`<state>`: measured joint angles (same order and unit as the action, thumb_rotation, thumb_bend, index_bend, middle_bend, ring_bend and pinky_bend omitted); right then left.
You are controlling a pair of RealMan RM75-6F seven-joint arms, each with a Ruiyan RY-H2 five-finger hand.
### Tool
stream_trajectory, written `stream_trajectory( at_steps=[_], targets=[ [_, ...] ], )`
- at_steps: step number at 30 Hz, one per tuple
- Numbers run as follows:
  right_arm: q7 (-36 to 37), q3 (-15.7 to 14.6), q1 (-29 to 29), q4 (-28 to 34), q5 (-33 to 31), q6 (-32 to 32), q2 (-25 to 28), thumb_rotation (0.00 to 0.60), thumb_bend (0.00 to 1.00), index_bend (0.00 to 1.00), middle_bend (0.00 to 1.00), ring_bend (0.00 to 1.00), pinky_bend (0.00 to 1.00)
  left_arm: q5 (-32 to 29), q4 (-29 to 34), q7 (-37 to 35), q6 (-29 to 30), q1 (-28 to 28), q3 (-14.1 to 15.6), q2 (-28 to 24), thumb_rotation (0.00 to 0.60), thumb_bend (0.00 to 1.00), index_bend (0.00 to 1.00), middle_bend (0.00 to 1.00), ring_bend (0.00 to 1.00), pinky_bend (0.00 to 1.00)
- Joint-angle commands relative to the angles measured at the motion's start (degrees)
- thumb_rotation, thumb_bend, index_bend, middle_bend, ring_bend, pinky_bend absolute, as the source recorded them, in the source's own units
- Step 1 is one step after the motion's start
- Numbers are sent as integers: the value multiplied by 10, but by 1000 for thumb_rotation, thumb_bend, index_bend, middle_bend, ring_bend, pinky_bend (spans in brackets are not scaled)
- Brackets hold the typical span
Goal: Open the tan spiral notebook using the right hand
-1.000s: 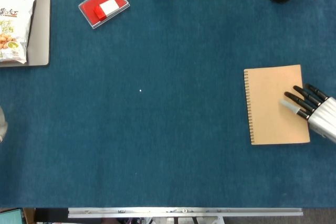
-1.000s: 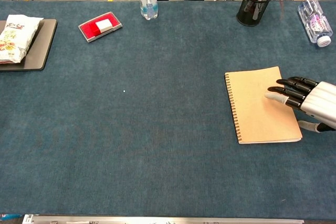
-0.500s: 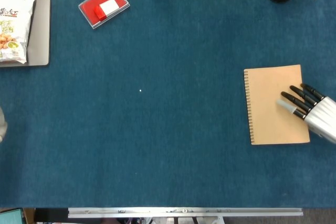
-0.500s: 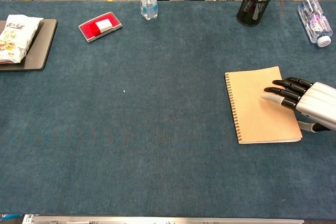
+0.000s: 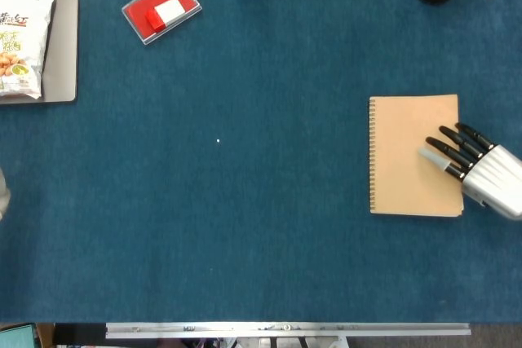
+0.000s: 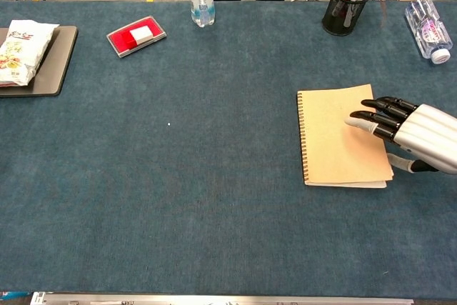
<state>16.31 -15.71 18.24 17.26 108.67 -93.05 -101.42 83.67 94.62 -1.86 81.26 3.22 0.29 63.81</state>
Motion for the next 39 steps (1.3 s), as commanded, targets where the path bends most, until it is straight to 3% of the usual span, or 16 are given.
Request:
stream_trajectory(
  at_steps=[1, 14, 17, 22, 26, 32, 39],
  targets=[
    [0, 0, 0, -2, 0, 1, -1, 600, 351, 0, 152, 13, 137, 0, 0, 0, 0, 0, 0, 0, 600, 300, 661, 611, 574, 718],
    [-1, -4, 0, -8, 0, 10, -3, 600, 303, 11, 152, 13, 137, 1, 0, 0, 1, 0, 0, 0, 600, 300, 661, 611, 573, 718],
    [0, -3, -1, -7, -2, 12, -3, 600, 301, 87, 152, 13, 137, 1, 1, -1, 1, -1, 0, -1, 600, 301, 661, 612, 574, 718],
    [2, -3, 0, -7, -4, 15, -6, 600, 303, 325, 152, 13, 137, 3, 3, 0, 5, -2, 0, -2, 600, 300, 661, 612, 573, 718],
    [5, -2, 1, -5, -4, 17, -8, 600, 313, 383, 152, 13, 137, 4, 4, 0, 6, -2, 0, -3, 600, 300, 661, 612, 574, 718],
    [13, -5, 1, -3, -2, 8, -6, 600, 299, 365, 152, 13, 137, 4, 3, -1, 5, -2, 0, -3, 600, 300, 661, 612, 573, 718],
    [20, -6, 0, -2, 1, -11, 4, 600, 208, 177, 152, 13, 137, 2, 0, 3, 0, 0, 1, 0, 600, 301, 661, 611, 574, 718]
  ],
)
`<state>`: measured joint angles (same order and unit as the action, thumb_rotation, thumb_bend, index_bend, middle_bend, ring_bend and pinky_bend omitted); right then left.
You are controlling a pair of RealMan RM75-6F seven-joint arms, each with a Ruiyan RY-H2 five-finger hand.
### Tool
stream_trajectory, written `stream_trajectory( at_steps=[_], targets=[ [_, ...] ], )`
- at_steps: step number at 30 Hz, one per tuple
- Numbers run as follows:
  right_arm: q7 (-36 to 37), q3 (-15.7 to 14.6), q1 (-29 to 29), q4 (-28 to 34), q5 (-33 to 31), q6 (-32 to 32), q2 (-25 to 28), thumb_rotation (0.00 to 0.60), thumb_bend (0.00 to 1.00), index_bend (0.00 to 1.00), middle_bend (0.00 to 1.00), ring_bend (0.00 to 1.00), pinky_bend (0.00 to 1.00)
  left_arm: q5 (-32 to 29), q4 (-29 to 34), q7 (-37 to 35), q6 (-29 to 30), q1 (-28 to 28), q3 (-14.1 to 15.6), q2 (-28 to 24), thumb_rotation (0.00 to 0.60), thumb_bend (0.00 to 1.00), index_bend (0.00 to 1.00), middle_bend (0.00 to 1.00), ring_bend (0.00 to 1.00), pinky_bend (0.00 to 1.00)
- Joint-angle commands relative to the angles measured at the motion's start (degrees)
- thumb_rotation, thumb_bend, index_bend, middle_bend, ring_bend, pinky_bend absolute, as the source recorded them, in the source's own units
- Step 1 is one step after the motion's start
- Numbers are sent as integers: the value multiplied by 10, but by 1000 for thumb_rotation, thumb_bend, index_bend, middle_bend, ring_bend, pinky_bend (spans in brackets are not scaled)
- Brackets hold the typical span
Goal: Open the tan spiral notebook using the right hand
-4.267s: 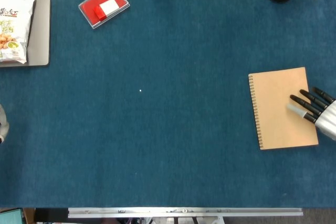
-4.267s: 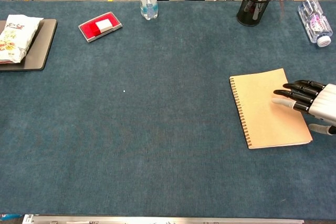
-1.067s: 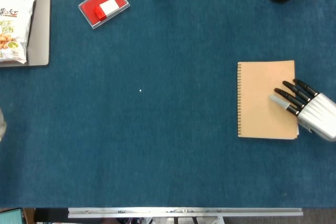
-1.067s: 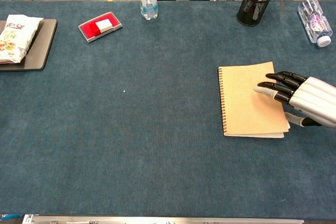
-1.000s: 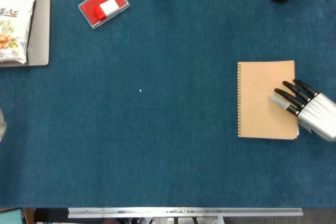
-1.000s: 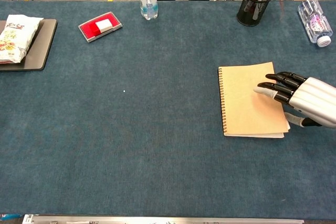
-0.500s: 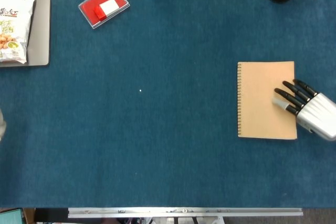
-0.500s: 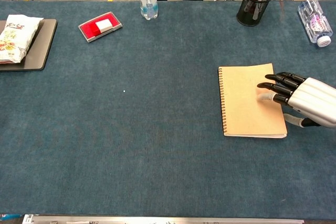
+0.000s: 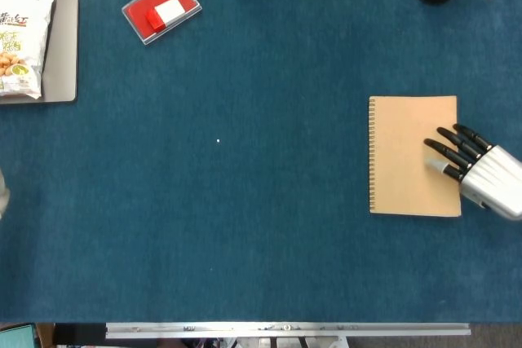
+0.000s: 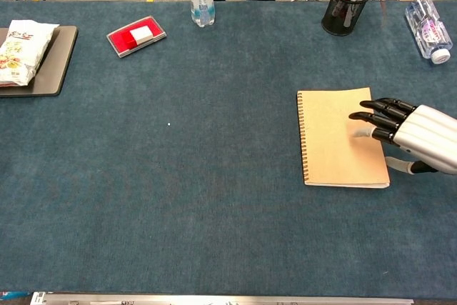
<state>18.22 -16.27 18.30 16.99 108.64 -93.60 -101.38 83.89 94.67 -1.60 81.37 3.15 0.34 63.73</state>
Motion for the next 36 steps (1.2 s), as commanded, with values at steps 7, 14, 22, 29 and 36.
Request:
stream_trajectory(
  at_steps=[7, 14, 22, 29, 36],
  targets=[
    [-3, -4, -3, -3, 5, -19, 18, 600, 88, 92, 144, 14, 137, -1, -2, 3, -2, 1, 0, 2, 600, 300, 661, 611, 574, 718],
    [-5, -4, -1, -6, 4, -8, 15, 600, 77, 88, 141, 14, 137, -3, -2, 4, -3, 1, 0, 3, 600, 300, 660, 611, 573, 718],
    [-6, -4, 3, -13, 5, -1, -1, 600, 78, 88, 141, 14, 137, -2, -1, -1, -1, 0, 0, 1, 600, 300, 661, 612, 574, 718],
    [-2, -1, 7, -18, 3, 1, -15, 600, 80, 88, 141, 14, 137, -1, 0, -2, -1, 0, 0, 0, 600, 300, 661, 612, 574, 718],
    [1, 2, 10, -25, -1, 5, -26, 600, 84, 88, 141, 14, 137, -1, 0, -3, -1, 0, 0, -1, 600, 300, 661, 611, 574, 718]
  ],
)
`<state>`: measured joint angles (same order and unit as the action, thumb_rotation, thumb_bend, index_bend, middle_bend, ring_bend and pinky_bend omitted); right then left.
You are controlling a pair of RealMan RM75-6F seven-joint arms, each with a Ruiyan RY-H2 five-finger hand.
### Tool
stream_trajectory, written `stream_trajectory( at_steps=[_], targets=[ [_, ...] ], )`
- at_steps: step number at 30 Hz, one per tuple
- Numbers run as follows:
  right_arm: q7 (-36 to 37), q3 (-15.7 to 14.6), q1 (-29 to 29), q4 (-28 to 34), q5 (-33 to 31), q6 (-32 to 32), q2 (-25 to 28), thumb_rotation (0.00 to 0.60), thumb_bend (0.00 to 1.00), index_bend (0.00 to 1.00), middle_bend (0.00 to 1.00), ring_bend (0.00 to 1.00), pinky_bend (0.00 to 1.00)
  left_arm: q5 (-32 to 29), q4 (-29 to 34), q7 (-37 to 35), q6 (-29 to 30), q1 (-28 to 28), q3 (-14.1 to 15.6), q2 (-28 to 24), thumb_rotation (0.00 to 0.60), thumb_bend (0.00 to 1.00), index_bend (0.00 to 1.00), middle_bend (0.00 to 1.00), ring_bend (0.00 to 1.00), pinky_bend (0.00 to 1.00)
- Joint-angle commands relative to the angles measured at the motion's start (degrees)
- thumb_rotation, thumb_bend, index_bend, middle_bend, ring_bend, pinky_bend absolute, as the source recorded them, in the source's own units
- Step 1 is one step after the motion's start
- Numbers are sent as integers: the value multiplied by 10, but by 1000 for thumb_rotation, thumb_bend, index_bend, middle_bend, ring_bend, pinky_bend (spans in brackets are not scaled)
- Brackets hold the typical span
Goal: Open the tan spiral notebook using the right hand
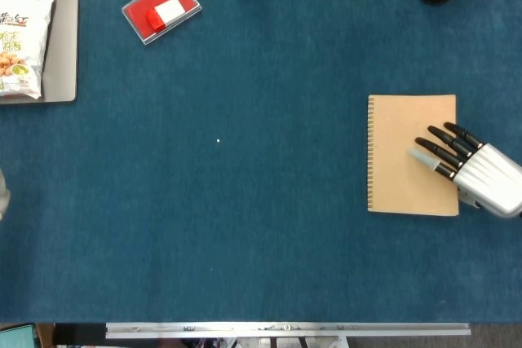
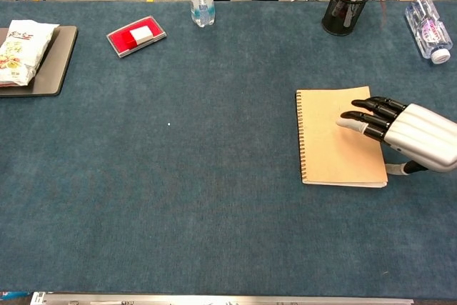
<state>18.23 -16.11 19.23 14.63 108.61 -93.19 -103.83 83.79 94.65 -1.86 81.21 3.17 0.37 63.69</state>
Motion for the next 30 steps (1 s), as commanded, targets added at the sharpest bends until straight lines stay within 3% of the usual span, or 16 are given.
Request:
stream_trajectory(
  at_steps=[1, 11, 17, 30],
  targets=[
    [1, 1, 1, -3, -1, 3, -3, 600, 85, 88, 141, 14, 137, 0, 0, -1, 0, 0, 0, 0, 600, 300, 661, 611, 574, 718],
    [16, 9, 4, -12, -10, -5, -20, 600, 142, 88, 141, 13, 137, -1, 0, -3, 1, -1, -1, -1, 600, 300, 660, 611, 574, 718],
    [28, 16, 5, -17, -15, -24, -28, 600, 246, 88, 153, 19, 137, 1, 2, -3, 3, -1, -1, -2, 600, 300, 661, 612, 574, 718],
    [26, 8, 2, -28, -12, -4, -34, 600, 264, 89, 155, 20, 137, 1, 3, -5, 6, -2, -2, -4, 600, 300, 661, 611, 574, 718]
  ],
)
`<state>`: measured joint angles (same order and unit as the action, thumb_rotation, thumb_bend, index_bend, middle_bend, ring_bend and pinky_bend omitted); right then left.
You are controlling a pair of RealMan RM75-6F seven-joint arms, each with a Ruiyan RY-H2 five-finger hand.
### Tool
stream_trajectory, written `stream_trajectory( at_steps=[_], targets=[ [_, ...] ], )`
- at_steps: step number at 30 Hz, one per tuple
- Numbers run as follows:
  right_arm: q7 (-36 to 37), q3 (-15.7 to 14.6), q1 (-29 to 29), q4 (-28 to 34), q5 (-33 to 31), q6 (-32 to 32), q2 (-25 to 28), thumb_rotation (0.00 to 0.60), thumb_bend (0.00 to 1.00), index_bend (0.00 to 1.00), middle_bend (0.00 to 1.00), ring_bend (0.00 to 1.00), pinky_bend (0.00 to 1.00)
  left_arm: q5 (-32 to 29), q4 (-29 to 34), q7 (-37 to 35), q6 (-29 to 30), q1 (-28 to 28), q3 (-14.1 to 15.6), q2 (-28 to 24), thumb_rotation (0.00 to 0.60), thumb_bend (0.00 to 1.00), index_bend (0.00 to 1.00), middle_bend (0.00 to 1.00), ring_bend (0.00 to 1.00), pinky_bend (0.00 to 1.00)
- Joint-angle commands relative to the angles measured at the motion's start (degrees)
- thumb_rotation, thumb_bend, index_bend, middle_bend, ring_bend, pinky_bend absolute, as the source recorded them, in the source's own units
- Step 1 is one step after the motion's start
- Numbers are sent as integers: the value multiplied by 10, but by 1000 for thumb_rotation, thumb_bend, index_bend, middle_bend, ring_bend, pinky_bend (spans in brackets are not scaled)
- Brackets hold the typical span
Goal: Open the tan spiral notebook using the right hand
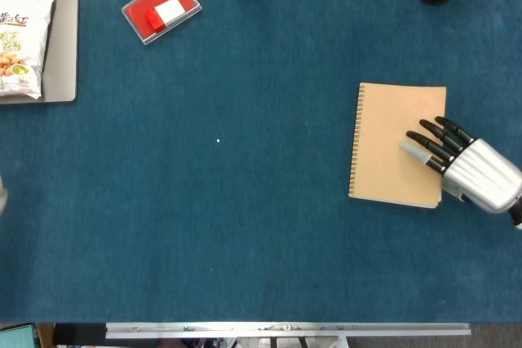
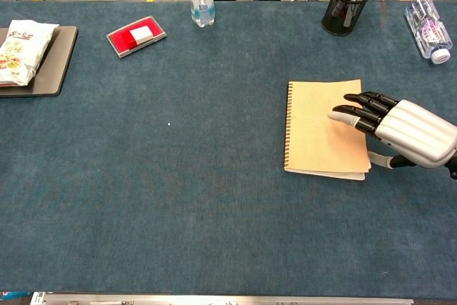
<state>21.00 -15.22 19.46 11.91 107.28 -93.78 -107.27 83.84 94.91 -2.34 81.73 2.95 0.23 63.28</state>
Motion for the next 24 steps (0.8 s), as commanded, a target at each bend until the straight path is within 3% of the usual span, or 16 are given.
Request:
stream_trajectory(
  at_steps=[1, 9, 24],
  targets=[
    [-3, -2, -1, -1, 1, 4, 1, 600, 263, 92, 155, 20, 137, 0, 0, 0, 1, 0, 0, 0, 600, 300, 660, 611, 574, 718],
    [-9, 3, -1, 0, -6, 9, -1, 600, 266, 144, 155, 20, 137, 0, 0, 1, 0, 0, 0, 0, 600, 300, 661, 612, 574, 718],
    [-12, 0, 1, -2, -6, 26, -12, 600, 309, 149, 155, 20, 137, 1, 1, 0, 1, 0, 0, -1, 600, 300, 661, 612, 574, 718]
  ],
)
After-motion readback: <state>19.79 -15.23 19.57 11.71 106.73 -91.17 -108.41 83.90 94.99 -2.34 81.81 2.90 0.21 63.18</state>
